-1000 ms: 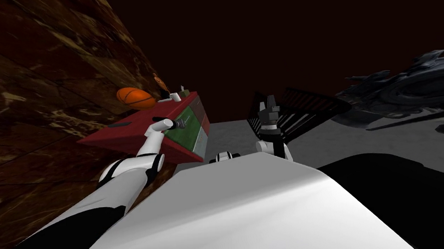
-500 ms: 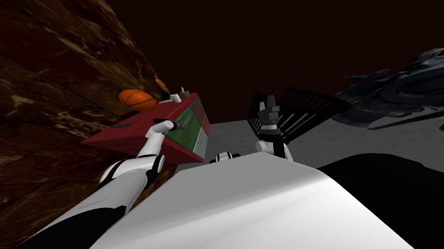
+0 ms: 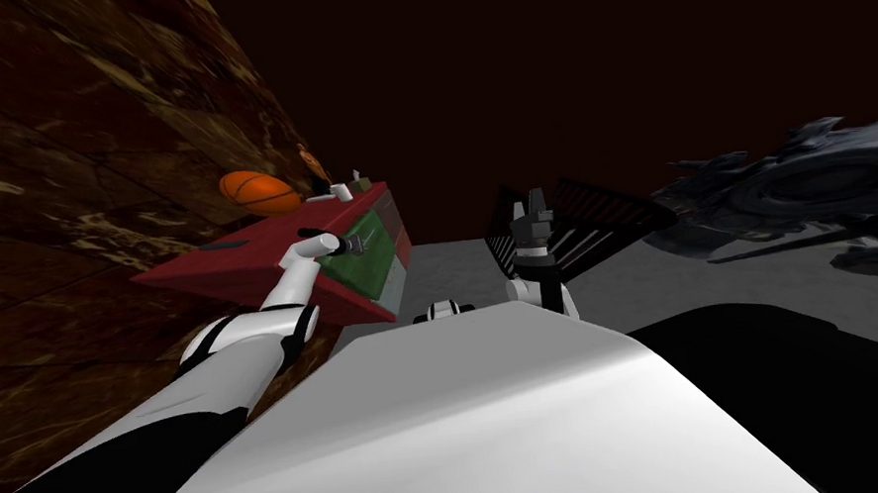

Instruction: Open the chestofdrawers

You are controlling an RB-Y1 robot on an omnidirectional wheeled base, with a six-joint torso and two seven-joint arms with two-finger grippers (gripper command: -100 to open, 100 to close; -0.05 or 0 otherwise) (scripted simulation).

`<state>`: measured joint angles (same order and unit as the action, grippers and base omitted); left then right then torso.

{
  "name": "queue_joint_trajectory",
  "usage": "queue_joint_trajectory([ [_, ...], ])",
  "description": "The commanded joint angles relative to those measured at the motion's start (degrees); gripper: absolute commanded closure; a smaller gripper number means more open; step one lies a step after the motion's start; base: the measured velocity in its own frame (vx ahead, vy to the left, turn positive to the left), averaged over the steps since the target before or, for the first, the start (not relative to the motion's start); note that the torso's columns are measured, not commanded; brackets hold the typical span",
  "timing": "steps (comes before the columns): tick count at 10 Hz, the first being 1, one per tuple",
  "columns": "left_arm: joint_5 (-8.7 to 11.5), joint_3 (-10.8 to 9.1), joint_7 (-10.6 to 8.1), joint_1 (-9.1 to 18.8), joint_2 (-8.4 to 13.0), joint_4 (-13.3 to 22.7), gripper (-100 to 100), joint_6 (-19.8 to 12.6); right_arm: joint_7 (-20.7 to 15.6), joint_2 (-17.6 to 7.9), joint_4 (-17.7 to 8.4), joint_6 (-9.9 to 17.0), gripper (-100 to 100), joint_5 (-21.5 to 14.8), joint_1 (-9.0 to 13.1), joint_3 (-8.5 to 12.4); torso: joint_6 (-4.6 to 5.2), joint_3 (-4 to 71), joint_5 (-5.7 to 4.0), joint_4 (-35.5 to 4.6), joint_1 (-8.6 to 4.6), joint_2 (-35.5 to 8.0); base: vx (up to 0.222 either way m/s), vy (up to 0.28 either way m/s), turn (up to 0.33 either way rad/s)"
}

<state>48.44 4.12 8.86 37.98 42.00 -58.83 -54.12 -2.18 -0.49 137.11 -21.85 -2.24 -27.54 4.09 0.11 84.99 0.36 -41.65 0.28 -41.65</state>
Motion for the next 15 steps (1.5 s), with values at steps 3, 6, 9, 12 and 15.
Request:
queue_joint_trajectory([
  [3, 0.7, 2.25, 0.54, 0.6, 1.3, -0.9, 100, -4.9, 0.0, 0.0, 0.0, 0.0, 0, 0.0, 0.0, 0.0, 0.24, 0.1, -0.10, -0.1, 0.00, 0.1, 0.004, -0.095, -0.009],
  [6, 0.5, 2.29, 0.00, 1.1, 1.9, -1.6, 100, -5.1, 0.0, 0.0, 0.0, 0.0, 0, 0.0, 0.0, 0.0, 0.15, 0.0, -0.12, -0.2, 0.05, -0.1, -0.016, -0.059, -0.013],
  [9, 0.3, 2.74, -0.31, 1.3, 1.7, -1.7, 100, -5.7, 0.0, 0.0, 0.0, 0.0, 0, 0.0, 0.0, 0.0, 0.01, -0.1, -0.12, -0.1, -0.26, -0.2, -0.033, -0.175, -0.021],
  [12, 1.4, 2.35, -1.32, 2.5, 4.0, -4.2, -100, -8.1, 0.0, 0.0, 0.0, 0.0, 0, 0.0, 0.0, 0.0, -0.08, -0.1, -0.13, -0.4, 0.26, -0.2, -0.019, -0.115, 0.001],
  [15, 3.2, 2.30, -1.78, 4.2, 6.8, -6.1, -100, -11.7, 0.0, 0.0, 0.0, 0.0, 0, 0.0, 0.0, 0.0, -0.11, -0.4, -0.35, -0.6, -0.22, -0.6, 0.030, -0.043, 0.042],
])
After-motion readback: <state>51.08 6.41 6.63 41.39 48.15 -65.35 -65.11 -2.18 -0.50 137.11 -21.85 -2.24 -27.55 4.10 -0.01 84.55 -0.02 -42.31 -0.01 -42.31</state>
